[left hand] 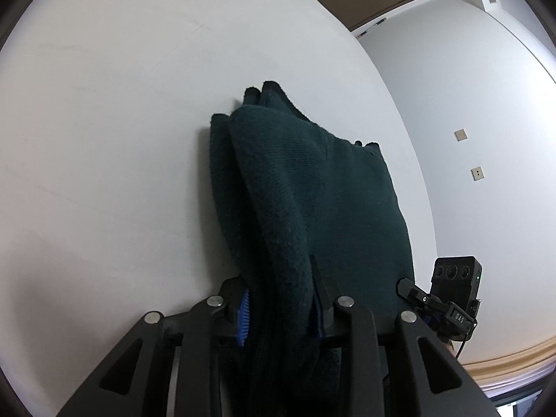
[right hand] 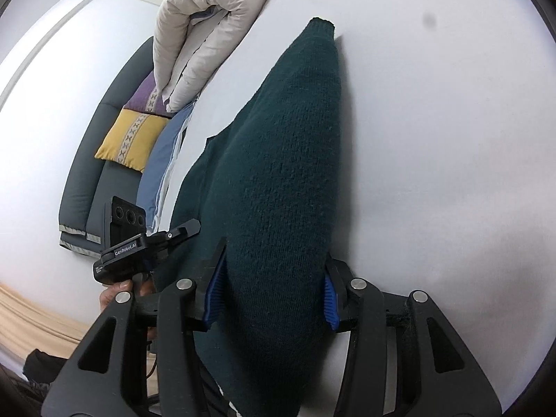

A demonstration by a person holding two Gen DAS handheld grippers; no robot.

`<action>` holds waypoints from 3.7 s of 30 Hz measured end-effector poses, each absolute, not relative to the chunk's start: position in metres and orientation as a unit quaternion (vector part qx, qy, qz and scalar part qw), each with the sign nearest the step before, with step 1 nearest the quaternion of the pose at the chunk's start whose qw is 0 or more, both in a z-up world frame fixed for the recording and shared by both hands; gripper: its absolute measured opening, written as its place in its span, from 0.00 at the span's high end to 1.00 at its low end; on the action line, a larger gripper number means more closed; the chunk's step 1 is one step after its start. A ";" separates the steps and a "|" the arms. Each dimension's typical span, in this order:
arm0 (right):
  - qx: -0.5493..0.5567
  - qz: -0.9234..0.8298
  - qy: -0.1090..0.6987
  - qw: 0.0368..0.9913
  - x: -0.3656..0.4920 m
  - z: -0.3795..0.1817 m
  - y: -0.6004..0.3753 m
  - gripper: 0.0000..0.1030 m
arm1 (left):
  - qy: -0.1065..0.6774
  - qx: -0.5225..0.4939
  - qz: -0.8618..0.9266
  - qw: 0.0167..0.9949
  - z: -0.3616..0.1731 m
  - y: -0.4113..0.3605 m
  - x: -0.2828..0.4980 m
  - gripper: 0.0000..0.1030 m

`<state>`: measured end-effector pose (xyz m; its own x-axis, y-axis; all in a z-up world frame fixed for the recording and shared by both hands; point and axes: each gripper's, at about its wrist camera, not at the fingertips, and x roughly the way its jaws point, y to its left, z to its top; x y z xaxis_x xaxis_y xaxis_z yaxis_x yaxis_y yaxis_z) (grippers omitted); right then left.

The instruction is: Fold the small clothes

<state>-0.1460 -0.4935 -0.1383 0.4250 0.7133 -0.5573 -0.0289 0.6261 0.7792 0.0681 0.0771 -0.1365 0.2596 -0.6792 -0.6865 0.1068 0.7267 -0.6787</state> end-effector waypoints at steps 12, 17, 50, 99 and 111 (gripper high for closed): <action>0.364 0.255 0.467 0.764 -0.129 -0.137 -0.493 0.58 | 0.533 -0.285 -0.276 0.747 -0.145 0.081 0.071 0.66; 0.345 0.236 0.473 0.776 -0.132 -0.126 -0.494 0.55 | 0.527 -0.283 -0.266 0.756 -0.143 0.086 0.068 0.63; 0.084 -0.033 0.109 0.990 -0.244 0.126 -0.479 0.00 | 0.115 0.031 -0.030 0.992 0.086 0.043 -0.080 0.00; 0.046 -0.039 0.448 0.892 -0.166 -0.040 -0.400 0.00 | 0.413 0.039 0.001 0.910 -0.048 0.044 -0.025 0.00; 0.046 -0.037 0.456 0.888 -0.160 -0.043 -0.400 0.00 | 0.418 0.037 -0.003 0.908 -0.052 0.046 -0.024 0.00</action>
